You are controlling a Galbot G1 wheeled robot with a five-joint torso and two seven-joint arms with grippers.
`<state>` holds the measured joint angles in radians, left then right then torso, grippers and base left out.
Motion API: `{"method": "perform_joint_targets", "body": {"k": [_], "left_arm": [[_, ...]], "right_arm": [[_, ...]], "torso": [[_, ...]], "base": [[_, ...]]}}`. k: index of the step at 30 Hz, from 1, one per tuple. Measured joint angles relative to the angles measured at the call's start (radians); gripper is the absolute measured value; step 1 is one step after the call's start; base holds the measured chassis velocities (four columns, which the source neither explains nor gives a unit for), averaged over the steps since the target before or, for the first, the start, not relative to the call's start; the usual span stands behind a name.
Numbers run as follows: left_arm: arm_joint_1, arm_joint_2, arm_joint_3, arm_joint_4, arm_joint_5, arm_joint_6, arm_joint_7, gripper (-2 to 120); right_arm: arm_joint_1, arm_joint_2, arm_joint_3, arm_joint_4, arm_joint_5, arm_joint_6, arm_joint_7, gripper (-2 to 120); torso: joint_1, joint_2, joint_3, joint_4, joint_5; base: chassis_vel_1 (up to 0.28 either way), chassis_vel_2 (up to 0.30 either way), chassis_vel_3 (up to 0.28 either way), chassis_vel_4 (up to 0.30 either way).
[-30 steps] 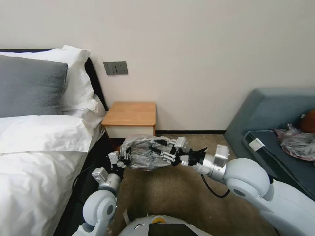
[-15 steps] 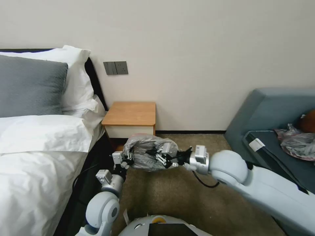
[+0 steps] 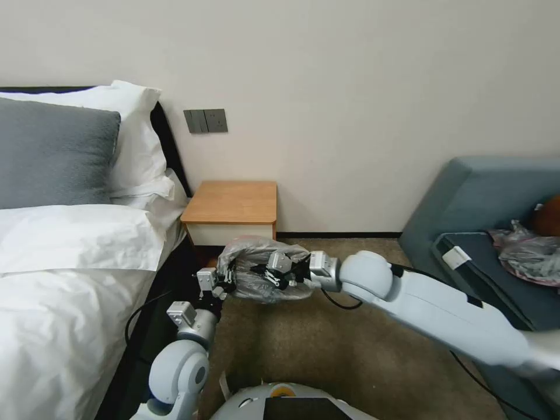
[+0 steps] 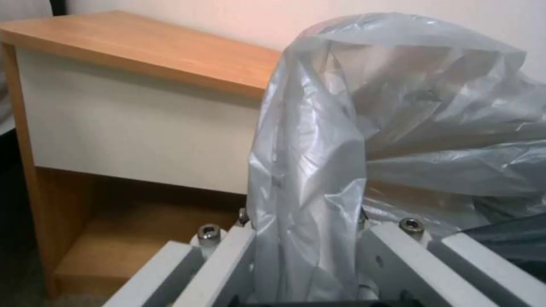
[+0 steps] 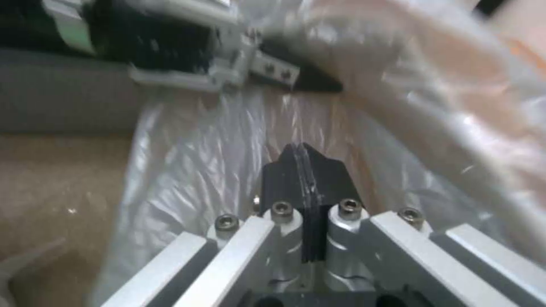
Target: Pick up the garbage bag from the table and place it over the trash can.
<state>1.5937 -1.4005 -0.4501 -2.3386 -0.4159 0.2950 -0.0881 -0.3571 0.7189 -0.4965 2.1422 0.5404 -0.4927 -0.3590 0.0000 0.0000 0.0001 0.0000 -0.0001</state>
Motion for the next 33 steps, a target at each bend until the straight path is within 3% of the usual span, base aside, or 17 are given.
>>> {"method": "perform_joint_targets", "body": {"k": [13,33], "left_arm": [[-0.005,0.001,-0.018,-0.002,-0.032,-0.003,0.019,5],[0.011,-0.007,0.015,-0.017,0.075,-0.038,0.038,5]], "right_arm": [[0.025,0.067,-0.055,-0.116,-0.121,0.012,-0.020,0],[0.070,0.137,-0.155,-0.141,-0.260,-0.126,0.092,0]], "torso": [[0.000,0.000,0.000,-0.0001,0.0001],[0.000,0.000,0.000,-0.0001,0.0001]], "base": [[0.000,0.000,0.000,0.000],[0.000,0.000,0.000,0.000]]}}
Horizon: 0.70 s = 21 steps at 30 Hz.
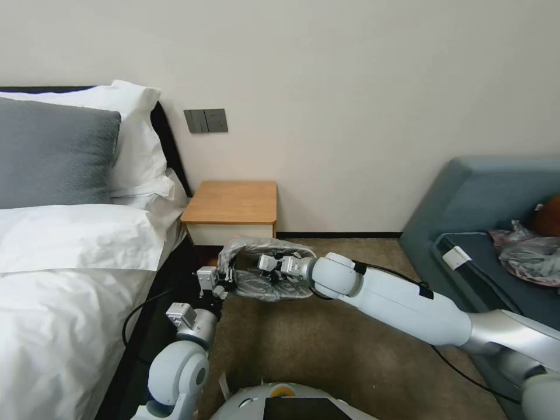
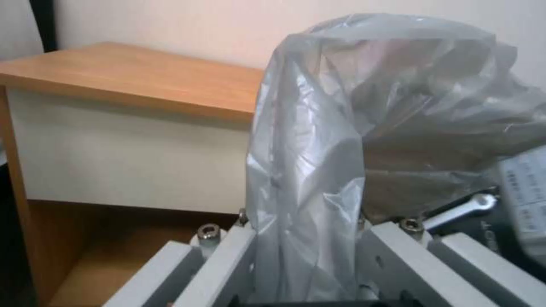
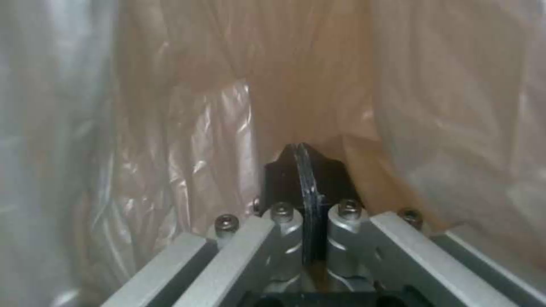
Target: Pick up the garbage bag from the table and place it over the trash can.
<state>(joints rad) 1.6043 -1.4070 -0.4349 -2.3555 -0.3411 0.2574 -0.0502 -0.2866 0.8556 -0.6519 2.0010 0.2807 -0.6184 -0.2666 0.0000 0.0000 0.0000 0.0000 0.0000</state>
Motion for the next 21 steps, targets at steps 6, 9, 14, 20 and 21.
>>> {"method": "perform_joint_targets", "body": {"k": [6,9,14,20,21], "left_arm": [[0.001,0.000,0.003,-0.006,0.007,-0.002,0.003,5],[0.002,0.000,0.003,-0.009,0.011,-0.002,0.005,5],[0.003,0.000,0.001,-0.010,0.034,-0.009,0.013,5],[0.004,0.001,0.000,-0.014,0.042,-0.013,0.016,5],[0.004,0.001,0.000,-0.016,0.043,-0.013,0.017,5]], "right_arm": [[0.012,0.004,-0.026,-0.013,-0.015,-0.005,0.009,0],[0.023,0.012,-0.040,-0.026,-0.030,-0.004,0.012,0],[0.036,0.026,-0.058,-0.039,-0.050,-0.035,0.018,0],[0.048,0.042,-0.076,-0.048,-0.056,-0.070,0.032,0],[0.050,0.047,-0.080,-0.053,-0.057,-0.073,0.038,0]], "torso": [[0.000,0.000,0.000,0.0000,0.0000],[0.000,0.000,0.000,0.0000,0.0000],[0.000,0.000,0.000,0.0000,0.0000],[0.000,0.000,0.000,0.0000,0.0000],[0.000,0.000,0.000,0.0000,0.0000]], "base": [[0.000,0.000,0.000,0.000],[0.000,0.000,0.000,0.000],[0.000,0.000,0.000,0.000],[0.000,0.000,0.000,0.000],[0.000,0.000,0.000,0.000]]}}
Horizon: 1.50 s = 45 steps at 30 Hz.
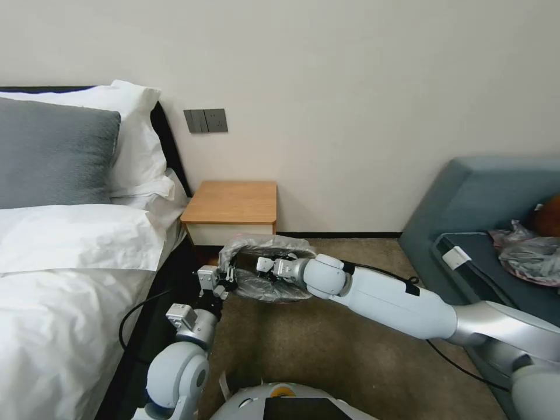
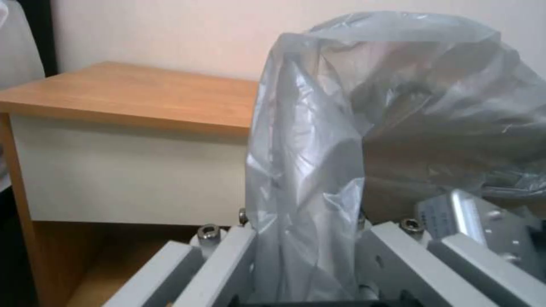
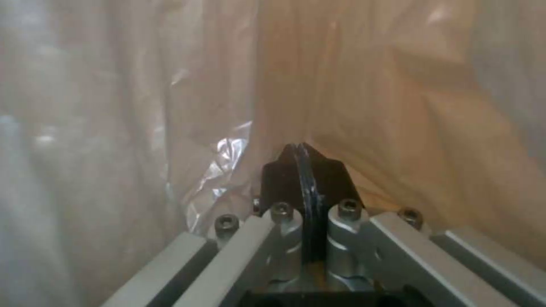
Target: Pick up the garbage bag from the table and place it over the trash can.
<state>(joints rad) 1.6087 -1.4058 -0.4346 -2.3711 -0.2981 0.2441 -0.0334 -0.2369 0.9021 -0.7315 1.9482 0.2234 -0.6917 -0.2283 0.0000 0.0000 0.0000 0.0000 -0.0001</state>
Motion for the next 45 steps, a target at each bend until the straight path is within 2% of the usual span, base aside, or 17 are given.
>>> {"method": "perform_joint_targets", "body": {"k": [15,22,29,40,42,45], "left_arm": [[0.000,0.001,-0.002,-0.006,-0.003,0.000,0.003,5],[0.000,0.001,-0.023,0.002,-0.014,0.000,0.013,4],[-0.006,-0.003,-0.059,0.041,-0.023,-0.002,0.017,4],[-0.012,-0.008,-0.068,0.100,-0.045,0.000,0.015,4],[-0.014,-0.011,-0.067,0.116,-0.064,0.007,0.009,4],[-0.016,-0.013,-0.064,0.119,-0.081,0.019,0.002,4]], "right_arm": [[0.024,0.035,-0.031,-0.046,-0.006,-0.032,0.032,0],[0.031,0.030,-0.033,-0.027,0.016,-0.033,0.042,0],[0.039,-0.012,-0.016,0.044,0.106,-0.039,0.073,0],[0.028,-0.086,0.017,0.141,0.215,-0.039,0.104,0],[0.006,-0.125,0.049,0.195,0.307,-0.039,0.140,0],[-0.016,-0.148,0.078,0.226,0.346,-0.039,0.147,0]], "torso": [[0.000,0.000,0.000,0.0000,0.0000],[0.000,0.000,0.000,0.0000,0.0000],[0.000,0.000,0.000,0.0001,0.0001],[0.000,0.000,0.000,0.0000,0.0000],[0.000,0.000,0.000,-0.0001,0.0001],[0.000,0.000,0.000,0.0000,0.0001]], "base": [[0.000,0.000,0.000,0.000],[0.000,0.000,0.000,0.000],[0.000,0.000,0.000,0.000],[0.000,0.000,0.000,0.000],[0.000,0.000,0.000,0.000],[0.000,0.000,0.000,0.000]]}}
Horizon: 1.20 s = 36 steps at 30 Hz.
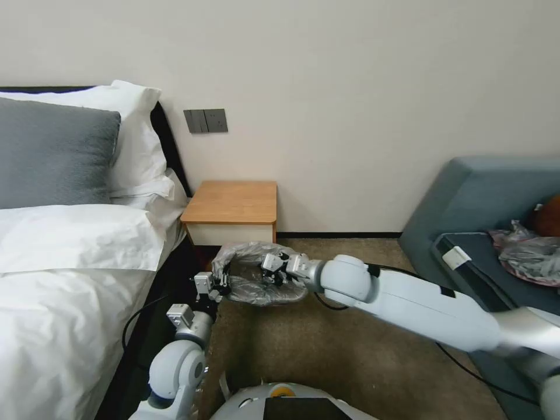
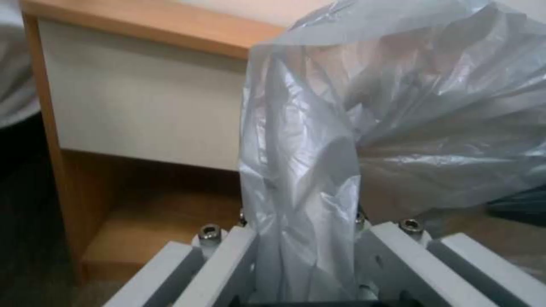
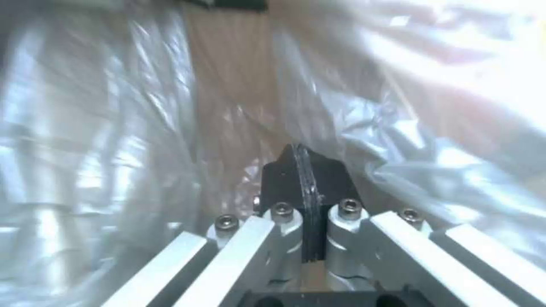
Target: Pick up the garbage bag from the table and place it over the trash can.
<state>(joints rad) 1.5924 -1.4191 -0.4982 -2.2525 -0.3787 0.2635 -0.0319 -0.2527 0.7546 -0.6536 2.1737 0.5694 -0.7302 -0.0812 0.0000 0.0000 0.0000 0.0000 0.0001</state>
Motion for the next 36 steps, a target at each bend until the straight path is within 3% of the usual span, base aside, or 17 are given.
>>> {"method": "perform_joint_targets", "body": {"k": [9,12,13,16,20,25,32,36], "left_arm": [[-0.007,-0.006,0.015,0.012,-0.041,0.046,-0.038,4],[-0.005,-0.006,0.027,0.017,-0.056,0.067,-0.055,4],[-0.005,-0.006,0.027,0.017,-0.056,0.067,-0.055,4],[-0.002,-0.005,0.047,0.028,-0.082,0.098,-0.080,4],[0.015,-0.012,0.043,0.032,-0.089,0.113,-0.101,4],[0.049,-0.024,0.018,0.038,-0.085,0.113,-0.119,4],[0.059,-0.021,0.032,0.052,-0.085,0.140,-0.161,4],[0.065,-0.003,0.062,0.060,-0.102,0.182,-0.192,4]], "right_arm": [[-0.169,-0.096,0.162,0.139,0.093,0.030,0.009,0],[-0.286,-0.133,0.290,0.199,0.110,0.046,0.011,0],[-0.286,-0.133,0.290,0.199,0.110,0.046,0.011,0],[-0.465,-0.197,0.472,0.258,0.113,0.132,0.046,0],[-0.532,-0.205,0.502,0.262,0.112,0.206,0.152,12],[-0.636,-0.118,0.537,0.236,0.063,0.288,0.311,30],[-0.879,0.007,0.682,0.220,-0.150,0.399,0.315,53],[-1.069,0.124,0.787,0.226,-0.328,0.476,0.283,70]], "torso": [[0.000,0.000,0.000,0.0000,0.0001],[0.000,0.000,0.000,0.0000,0.0001],[0.000,0.000,0.000,0.0000,0.0001],[0.000,0.000,0.000,-0.0009,-0.0002],[0.000,0.000,0.000,0.0000,-0.0002],[0.000,0.000,0.000,0.0003,-0.0001],[0.000,0.000,0.000,-0.0002,-0.0004],[0.000,0.000,0.000,-0.0002,0.0000]], "base": [[0.000,0.000,0.000,0.000],[0.000,0.000,0.000,0.000],[0.000,0.000,0.000,0.000],[0.000,0.000,0.000,0.000],[0.000,0.000,0.000,0.000],[0.000,0.000,0.000,0.000],[0.000,0.000,0.000,0.000],[0.000,0.000,0.000,0.000]]}}
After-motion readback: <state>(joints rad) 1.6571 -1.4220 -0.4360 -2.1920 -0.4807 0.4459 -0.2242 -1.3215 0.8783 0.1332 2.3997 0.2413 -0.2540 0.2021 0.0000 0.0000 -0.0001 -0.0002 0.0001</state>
